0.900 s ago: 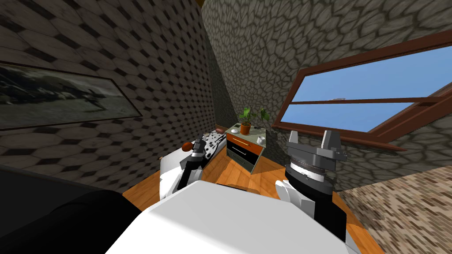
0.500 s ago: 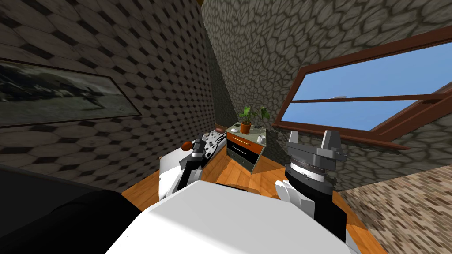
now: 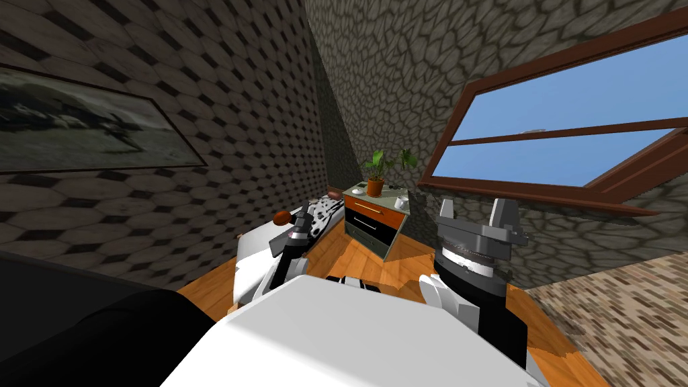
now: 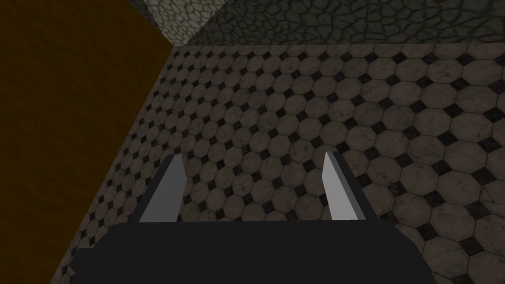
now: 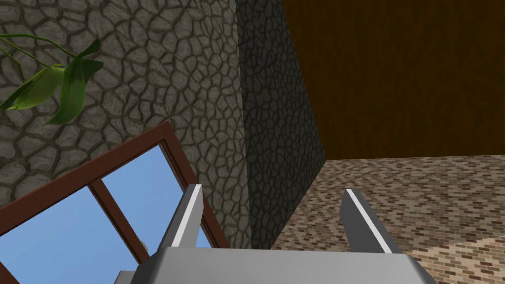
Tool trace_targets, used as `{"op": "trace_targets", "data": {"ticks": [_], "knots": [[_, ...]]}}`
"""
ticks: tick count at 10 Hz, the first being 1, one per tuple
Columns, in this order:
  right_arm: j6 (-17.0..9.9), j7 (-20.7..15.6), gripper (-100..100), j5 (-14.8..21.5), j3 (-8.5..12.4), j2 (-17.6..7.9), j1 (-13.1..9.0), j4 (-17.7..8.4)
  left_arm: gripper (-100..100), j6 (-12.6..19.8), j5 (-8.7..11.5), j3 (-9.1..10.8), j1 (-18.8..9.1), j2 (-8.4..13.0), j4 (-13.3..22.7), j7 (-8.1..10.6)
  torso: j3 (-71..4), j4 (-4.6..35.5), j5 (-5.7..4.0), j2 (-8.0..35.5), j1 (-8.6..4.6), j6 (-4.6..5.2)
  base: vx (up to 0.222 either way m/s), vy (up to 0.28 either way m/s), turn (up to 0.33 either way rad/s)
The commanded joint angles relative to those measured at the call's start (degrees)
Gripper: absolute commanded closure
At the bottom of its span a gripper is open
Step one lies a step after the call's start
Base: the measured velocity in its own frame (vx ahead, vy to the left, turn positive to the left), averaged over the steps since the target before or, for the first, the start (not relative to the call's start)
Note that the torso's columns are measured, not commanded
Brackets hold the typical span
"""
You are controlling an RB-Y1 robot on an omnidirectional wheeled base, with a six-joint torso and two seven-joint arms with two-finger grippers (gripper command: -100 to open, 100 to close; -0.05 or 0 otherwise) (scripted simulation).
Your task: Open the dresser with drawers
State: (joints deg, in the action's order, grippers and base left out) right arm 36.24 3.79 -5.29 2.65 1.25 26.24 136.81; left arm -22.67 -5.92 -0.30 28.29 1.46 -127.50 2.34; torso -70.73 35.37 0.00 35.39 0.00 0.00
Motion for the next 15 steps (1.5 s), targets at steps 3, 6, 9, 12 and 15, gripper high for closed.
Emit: {"op": "trace_targets", "data": {"ticks": [3,6,9,12,15], "knots": [[0.0,0.0,0,0.0,0.0,0.0,0.0,0.0,-100,-1.0,-0.4,-0.94,-1.4,4.6,4.0,-0.55,-13.6,6.6,-0.01,6.6,-0.05,0.01,0.057,-0.025,-0.068],[0.0,0.0,0,0.0,0.0,0.0,0.0,0.0,-100,-1.9,-0.8,-1.76,-2.6,5.9,7.4,-1.03,-13.9,6.9,-0.01,6.8,-0.04,0.00,0.105,-0.039,-0.062],[0.0,0.0,0,0.0,0.0,0.0,0.0,0.0,-100,-2.9,-1.1,-2.62,-3.8,6.4,11.1,-1.53,-13.8,6.9,0.01,7.0,0.02,0.00,0.092,-0.023,-0.069],[0.0,0.0,0,0.0,0.0,0.0,0.0,0.0,-100,-3.8,-1.5,-3.45,-5.1,6.4,14.8,-2.02,-13.9,6.9,-0.01,6.9,-0.02,0.00,0.090,-0.036,-0.064],[0.0,0.0,0,0.0,0.0,0.0,0.0,0.0,-100,-4.9,-1.9,-4.46,-6.6,5.7,19.2,-2.61,-13.9,6.9,0.02,6.8,0.05,0.00,0.102,-0.024,-0.076]]}}
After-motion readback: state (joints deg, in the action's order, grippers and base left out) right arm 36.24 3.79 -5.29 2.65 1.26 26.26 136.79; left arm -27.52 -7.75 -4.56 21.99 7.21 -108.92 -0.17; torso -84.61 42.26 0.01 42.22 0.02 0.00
